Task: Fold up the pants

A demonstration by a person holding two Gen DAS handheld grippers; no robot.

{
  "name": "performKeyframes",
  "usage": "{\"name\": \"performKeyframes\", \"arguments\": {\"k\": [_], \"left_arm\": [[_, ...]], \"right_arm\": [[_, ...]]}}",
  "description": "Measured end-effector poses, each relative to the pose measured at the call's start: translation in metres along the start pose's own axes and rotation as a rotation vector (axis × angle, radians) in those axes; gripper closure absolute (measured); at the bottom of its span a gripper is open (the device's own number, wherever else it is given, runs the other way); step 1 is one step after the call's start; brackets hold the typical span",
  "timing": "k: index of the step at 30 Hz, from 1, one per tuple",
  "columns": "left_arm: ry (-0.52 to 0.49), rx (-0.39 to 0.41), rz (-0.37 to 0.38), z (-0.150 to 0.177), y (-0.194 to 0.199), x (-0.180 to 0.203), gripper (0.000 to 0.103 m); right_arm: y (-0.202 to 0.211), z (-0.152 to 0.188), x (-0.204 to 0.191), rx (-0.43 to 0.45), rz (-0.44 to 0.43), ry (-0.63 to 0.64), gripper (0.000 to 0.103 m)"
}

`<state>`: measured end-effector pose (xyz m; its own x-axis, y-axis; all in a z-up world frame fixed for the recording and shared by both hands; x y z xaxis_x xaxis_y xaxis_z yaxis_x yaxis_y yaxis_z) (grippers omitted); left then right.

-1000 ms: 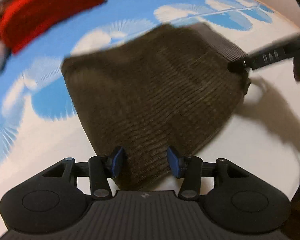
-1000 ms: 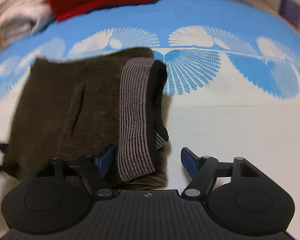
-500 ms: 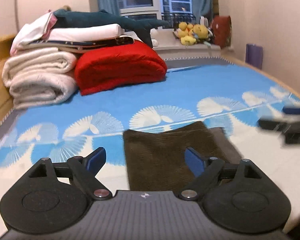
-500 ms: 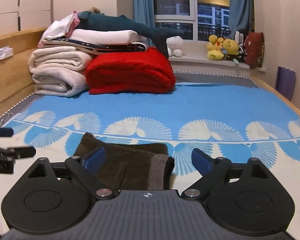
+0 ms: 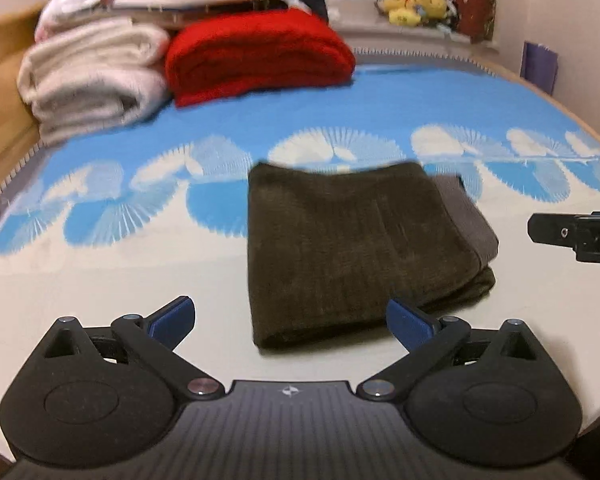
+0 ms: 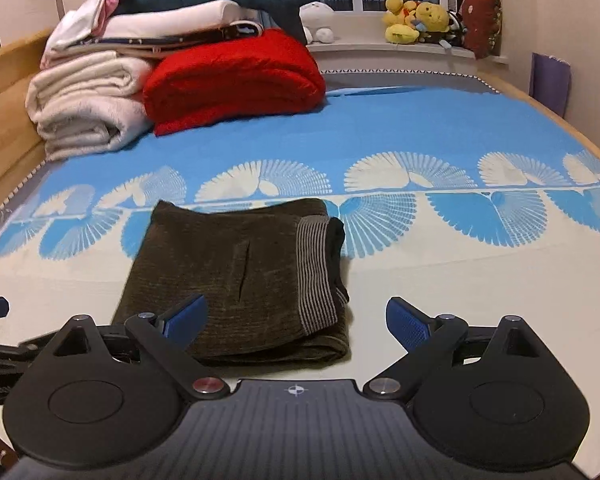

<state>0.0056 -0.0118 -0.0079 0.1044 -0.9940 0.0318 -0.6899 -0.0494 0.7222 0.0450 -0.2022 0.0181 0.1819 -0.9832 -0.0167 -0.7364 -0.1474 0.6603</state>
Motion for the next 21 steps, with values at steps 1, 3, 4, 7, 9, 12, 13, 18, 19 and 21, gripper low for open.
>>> {"name": "performKeyframes", "arguments": {"k": [1, 3, 4, 7, 9, 12, 13, 18, 19, 21], "left_arm": [[0.022, -0.02, 0.011, 0.0, -0.002, -0.001, 0.001], [0.049, -0.041, 0.025, 0.0, -0.006, -0.005, 0.001], [0.054, -0.046, 0.02, 0.001, -0.008, -0.008, 0.001], [0.051, -0.045, 0.003, 0.001, -0.009, -0.007, 0.001], [0.046, -0.035, 0.008, 0.0, -0.008, -0.006, 0.001], [0.05, -0.045, 0.008, 0.0, -0.01, -0.005, 0.001], [0.054, -0.051, 0.012, 0.0, -0.011, -0.005, 0.001], [0.086, -0.068, 0.021, -0.002, -0.015, -0.005, 0.001], [0.086, -0.069, 0.02, -0.002, -0.015, -0.005, 0.001], [0.085, -0.072, 0.017, -0.002, -0.016, -0.005, 0.001]], "right_arm": [[-0.001, 0.001, -0.002, -0.005, -0.003, 0.003, 0.007], [-0.003, 0.002, -0.005, -0.013, -0.013, 0.003, 0.007], [-0.003, 0.002, -0.007, -0.017, -0.018, 0.012, 0.007], [-0.008, 0.001, -0.013, -0.031, -0.012, 0.046, 0.007], [-0.01, 0.001, -0.014, -0.039, -0.012, 0.051, 0.007], [-0.011, 0.001, -0.013, -0.041, -0.015, 0.041, 0.007], [-0.01, 0.0, -0.013, -0.04, -0.017, 0.038, 0.007], [-0.013, 0.0, -0.012, -0.055, -0.023, 0.039, 0.007], [-0.013, 0.001, -0.012, -0.059, -0.025, 0.04, 0.007], [-0.013, 0.001, -0.011, -0.063, -0.027, 0.046, 0.007]]}}
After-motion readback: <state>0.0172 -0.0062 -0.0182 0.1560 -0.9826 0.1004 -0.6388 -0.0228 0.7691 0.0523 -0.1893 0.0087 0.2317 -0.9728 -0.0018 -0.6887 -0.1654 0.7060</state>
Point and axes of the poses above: each gripper's, at about its wrist camera, not at the fingertips, and y roughly against the way its jaws point, x to its right, z to its underside, the point moved 1 cm from there along -y, roughly the way its jaws point, and after that the axes turned 11 degrees about y, right-handed, at the moved point
